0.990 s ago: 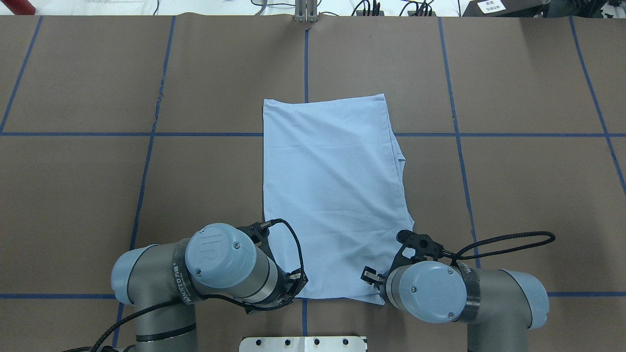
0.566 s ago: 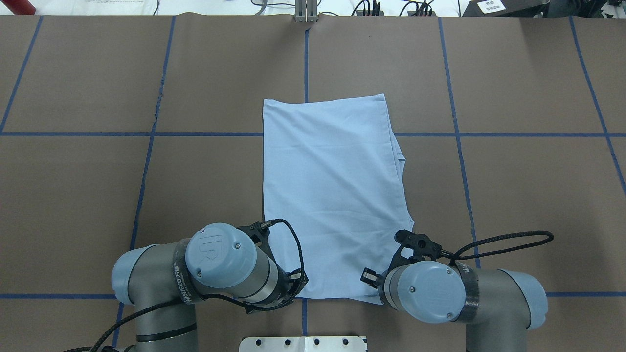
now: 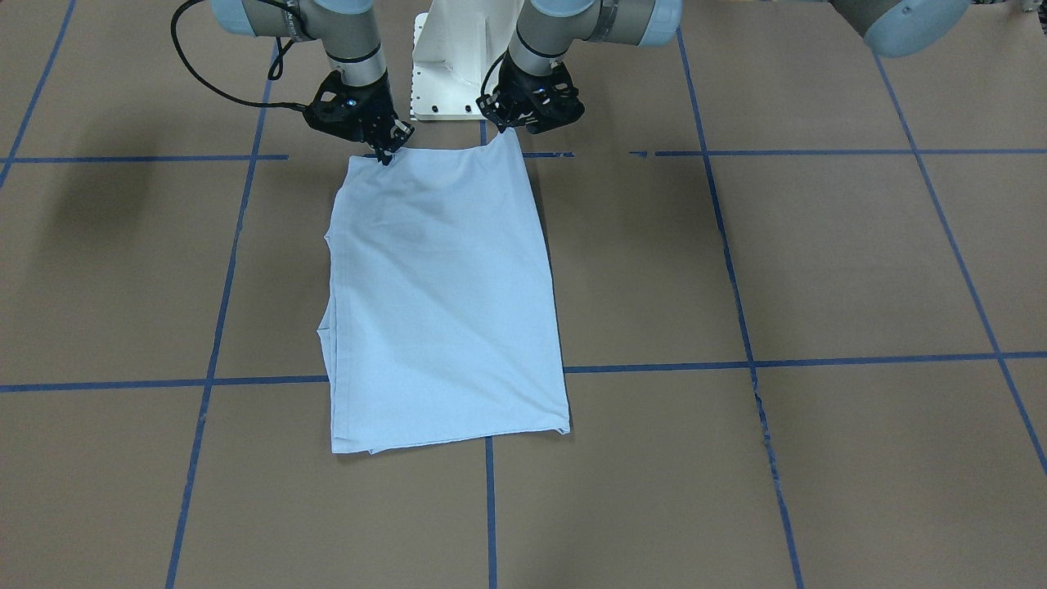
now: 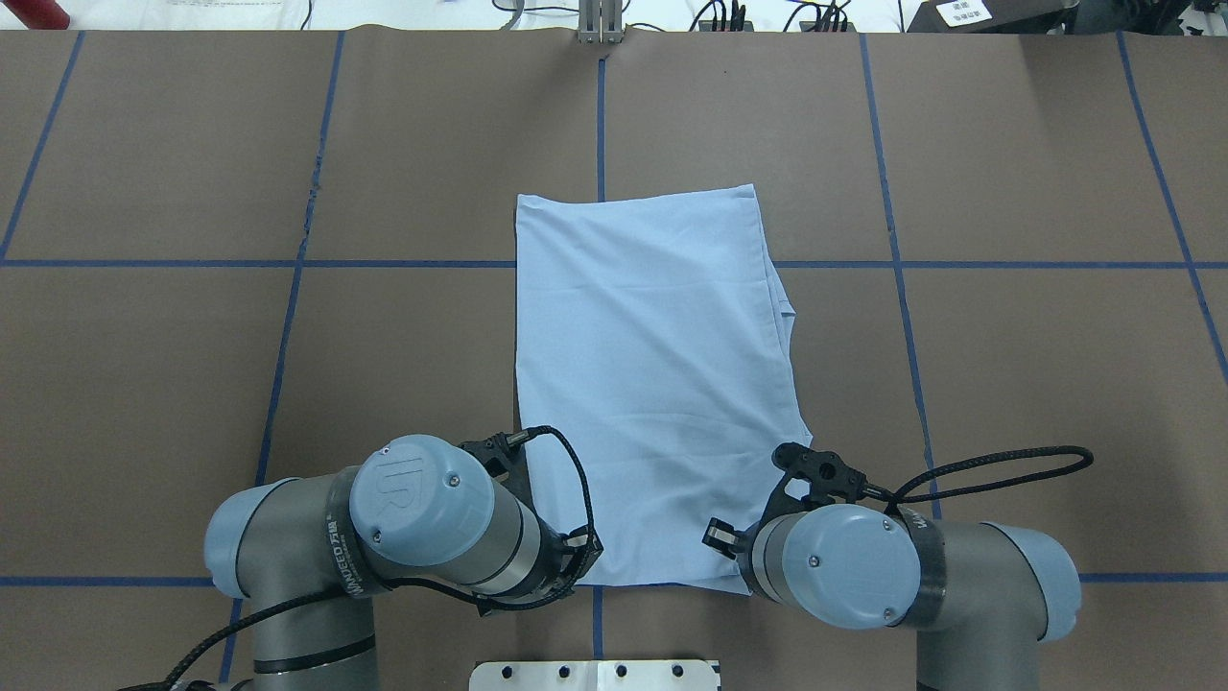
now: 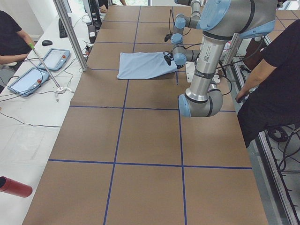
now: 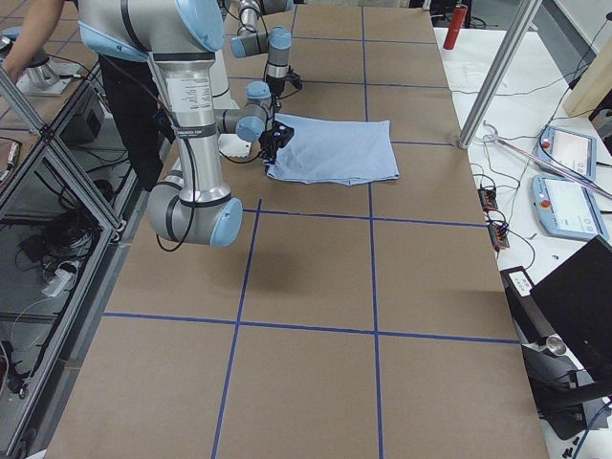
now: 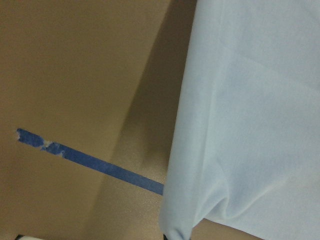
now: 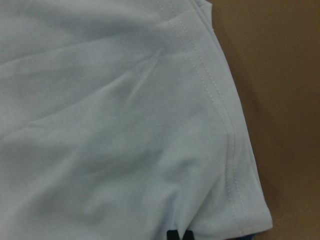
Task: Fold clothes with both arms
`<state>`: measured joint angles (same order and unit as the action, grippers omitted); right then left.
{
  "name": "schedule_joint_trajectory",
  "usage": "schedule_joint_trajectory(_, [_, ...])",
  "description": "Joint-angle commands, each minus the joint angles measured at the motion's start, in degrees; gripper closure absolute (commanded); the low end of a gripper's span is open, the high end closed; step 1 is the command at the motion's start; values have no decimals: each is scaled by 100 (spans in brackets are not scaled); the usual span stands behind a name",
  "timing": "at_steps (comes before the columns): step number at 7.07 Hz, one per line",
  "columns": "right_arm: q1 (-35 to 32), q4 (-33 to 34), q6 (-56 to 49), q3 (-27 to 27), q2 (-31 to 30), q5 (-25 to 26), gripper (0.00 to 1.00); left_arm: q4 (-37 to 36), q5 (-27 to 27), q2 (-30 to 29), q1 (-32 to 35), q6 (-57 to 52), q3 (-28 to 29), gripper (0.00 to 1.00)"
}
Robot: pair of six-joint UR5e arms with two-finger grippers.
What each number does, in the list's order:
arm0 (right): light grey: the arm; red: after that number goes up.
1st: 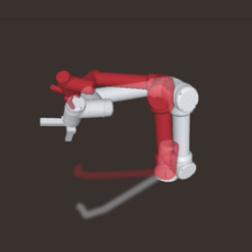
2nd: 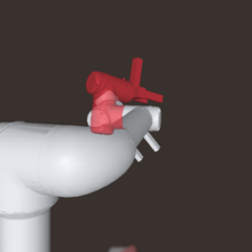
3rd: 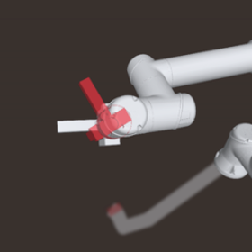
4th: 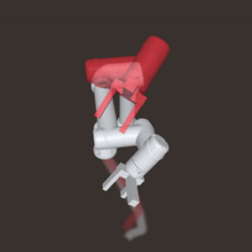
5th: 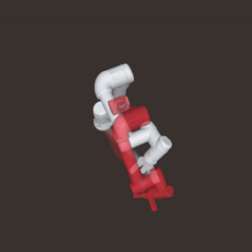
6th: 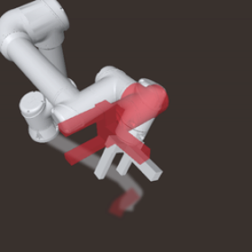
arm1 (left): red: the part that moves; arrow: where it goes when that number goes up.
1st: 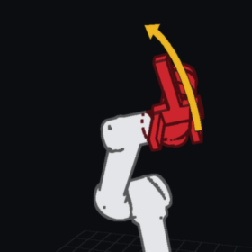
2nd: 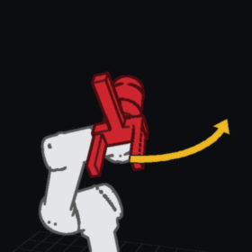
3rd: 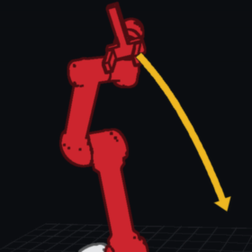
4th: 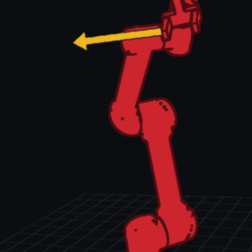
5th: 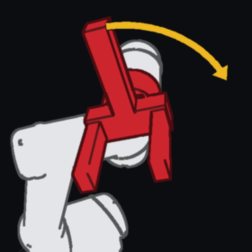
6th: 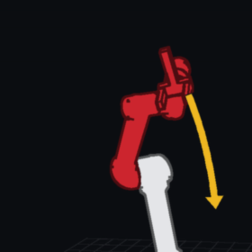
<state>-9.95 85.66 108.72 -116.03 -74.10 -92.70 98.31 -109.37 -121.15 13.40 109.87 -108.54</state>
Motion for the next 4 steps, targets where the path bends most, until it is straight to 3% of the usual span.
schedule_joint_trajectory(1, [-24, -40, -17, -305, -43, -186, 100, -513, -14, 90, -4, -9, -508, 100])
schedule_joint_trajectory(4, [45, -49, -17, -780, -201, -300, 100, -795, -6, 196, -83, -9, -852, 100])
